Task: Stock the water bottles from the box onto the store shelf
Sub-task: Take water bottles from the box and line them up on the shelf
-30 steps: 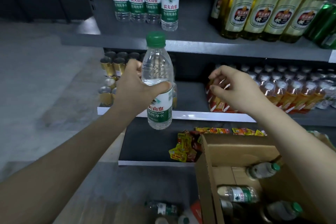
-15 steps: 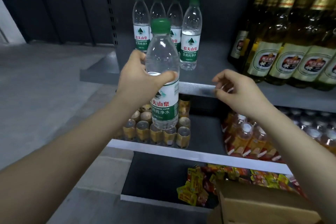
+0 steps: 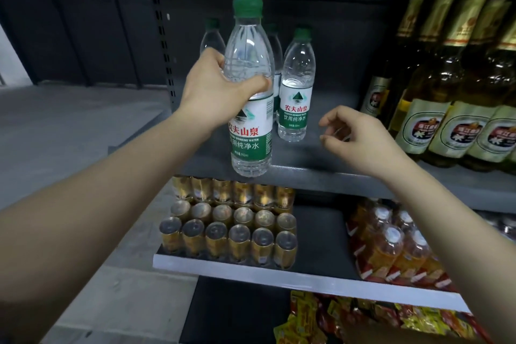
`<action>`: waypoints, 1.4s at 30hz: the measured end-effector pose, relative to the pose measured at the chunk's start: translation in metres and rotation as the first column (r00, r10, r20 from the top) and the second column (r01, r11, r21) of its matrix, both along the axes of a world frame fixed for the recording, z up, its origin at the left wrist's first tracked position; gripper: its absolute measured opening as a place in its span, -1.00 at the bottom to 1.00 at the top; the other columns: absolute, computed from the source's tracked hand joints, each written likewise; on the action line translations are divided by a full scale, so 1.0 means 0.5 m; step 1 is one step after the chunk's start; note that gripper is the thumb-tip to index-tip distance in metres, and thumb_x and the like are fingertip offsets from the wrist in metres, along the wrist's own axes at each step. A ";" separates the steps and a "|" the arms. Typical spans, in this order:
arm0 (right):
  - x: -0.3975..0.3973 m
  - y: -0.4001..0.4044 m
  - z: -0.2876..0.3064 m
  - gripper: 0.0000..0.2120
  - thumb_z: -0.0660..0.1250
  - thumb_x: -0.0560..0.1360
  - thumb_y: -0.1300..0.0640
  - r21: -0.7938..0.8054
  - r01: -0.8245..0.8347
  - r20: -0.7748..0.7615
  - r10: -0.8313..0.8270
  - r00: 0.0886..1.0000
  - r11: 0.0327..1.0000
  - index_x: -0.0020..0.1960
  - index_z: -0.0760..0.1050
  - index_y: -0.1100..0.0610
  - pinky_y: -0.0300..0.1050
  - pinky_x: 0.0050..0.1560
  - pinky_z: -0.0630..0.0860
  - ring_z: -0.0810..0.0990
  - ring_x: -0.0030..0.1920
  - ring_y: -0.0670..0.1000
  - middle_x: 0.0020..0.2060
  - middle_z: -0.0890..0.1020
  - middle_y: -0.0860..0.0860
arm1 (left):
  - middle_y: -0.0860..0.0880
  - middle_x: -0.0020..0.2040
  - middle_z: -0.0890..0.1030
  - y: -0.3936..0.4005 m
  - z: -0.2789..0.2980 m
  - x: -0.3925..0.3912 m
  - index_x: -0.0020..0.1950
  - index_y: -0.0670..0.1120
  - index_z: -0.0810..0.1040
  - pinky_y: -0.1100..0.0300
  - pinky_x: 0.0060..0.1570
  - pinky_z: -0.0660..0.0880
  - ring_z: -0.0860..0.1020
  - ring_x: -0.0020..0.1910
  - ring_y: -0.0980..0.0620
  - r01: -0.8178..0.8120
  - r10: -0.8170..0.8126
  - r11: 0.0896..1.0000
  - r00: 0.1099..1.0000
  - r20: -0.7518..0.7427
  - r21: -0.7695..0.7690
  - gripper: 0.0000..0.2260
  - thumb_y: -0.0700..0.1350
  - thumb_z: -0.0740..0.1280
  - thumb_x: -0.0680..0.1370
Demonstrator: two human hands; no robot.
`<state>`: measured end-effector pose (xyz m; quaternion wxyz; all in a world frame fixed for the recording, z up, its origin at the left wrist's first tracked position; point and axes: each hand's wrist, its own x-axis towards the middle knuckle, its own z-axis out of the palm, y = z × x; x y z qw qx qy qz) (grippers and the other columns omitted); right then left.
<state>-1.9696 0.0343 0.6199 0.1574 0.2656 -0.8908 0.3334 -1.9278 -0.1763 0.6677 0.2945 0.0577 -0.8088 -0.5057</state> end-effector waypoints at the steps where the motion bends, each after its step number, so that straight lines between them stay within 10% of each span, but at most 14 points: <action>1: -0.008 -0.006 0.003 -0.82 0.34 0.41 0.24 -0.002 0.007 0.000 -0.007 1.000 1.000 -0.06 0.44 0.03 -0.32 -0.22 0.36 0.45 -0.32 -0.12 -0.30 0.50 -0.11 | 0.12 -0.20 0.50 -0.006 0.005 -0.013 -0.16 0.01 0.34 0.24 -0.28 0.44 0.49 -0.24 0.16 0.006 -0.006 1.000 1.000 -0.003 -0.003 -0.65 0.02 0.51 0.31; 9: -0.071 -0.044 0.004 -0.82 0.35 0.41 0.26 -0.039 0.062 0.031 -0.061 0.998 0.997 -0.08 0.44 0.04 -0.50 -0.29 0.32 0.44 -0.36 -0.16 -0.32 0.50 -0.13 | 0.14 -0.17 0.52 -0.034 0.003 -0.112 -0.04 -0.02 0.36 0.29 -0.33 0.44 0.52 -0.20 0.19 0.063 -0.063 0.998 0.998 0.017 -0.005 -0.60 0.02 0.51 0.31; 23: -0.129 -0.071 -0.027 -0.83 0.37 0.40 0.25 0.013 0.103 0.070 -0.104 0.992 0.995 -0.04 0.48 0.08 -0.21 -0.19 0.40 0.46 -0.34 -0.15 -0.31 0.50 -0.12 | 0.12 -0.15 0.53 -0.050 -0.042 -0.202 0.02 -0.05 0.34 0.02 -0.01 0.56 0.57 -0.07 0.03 0.074 -0.069 0.995 0.994 0.090 -0.063 -0.55 0.04 0.51 0.30; 33: -0.139 -0.103 -0.015 -0.76 0.34 0.41 0.26 -0.067 0.081 0.074 -0.076 0.994 0.994 0.05 0.49 0.06 -0.11 -0.11 0.46 0.51 -0.27 0.01 -0.26 0.51 -0.14 | 0.09 -0.19 0.56 -0.086 -0.047 -0.194 0.12 -0.04 0.38 0.42 -0.44 0.45 0.55 -0.24 0.21 0.324 -0.338 0.940 0.925 0.175 0.107 -0.62 0.00 0.45 0.41; 42: -0.121 -0.148 -0.001 -0.67 0.33 0.44 0.25 -0.139 0.008 0.108 0.007 0.994 0.990 0.18 0.49 0.05 -0.25 -0.11 0.47 0.52 -0.24 -0.08 -0.17 0.53 -0.15 | -0.02 -0.10 0.62 -0.159 -0.090 -0.196 -0.02 0.13 0.44 0.25 0.11 0.46 0.57 -0.09 0.06 0.495 -0.445 0.861 0.843 0.302 -0.116 -0.70 -0.26 0.38 0.46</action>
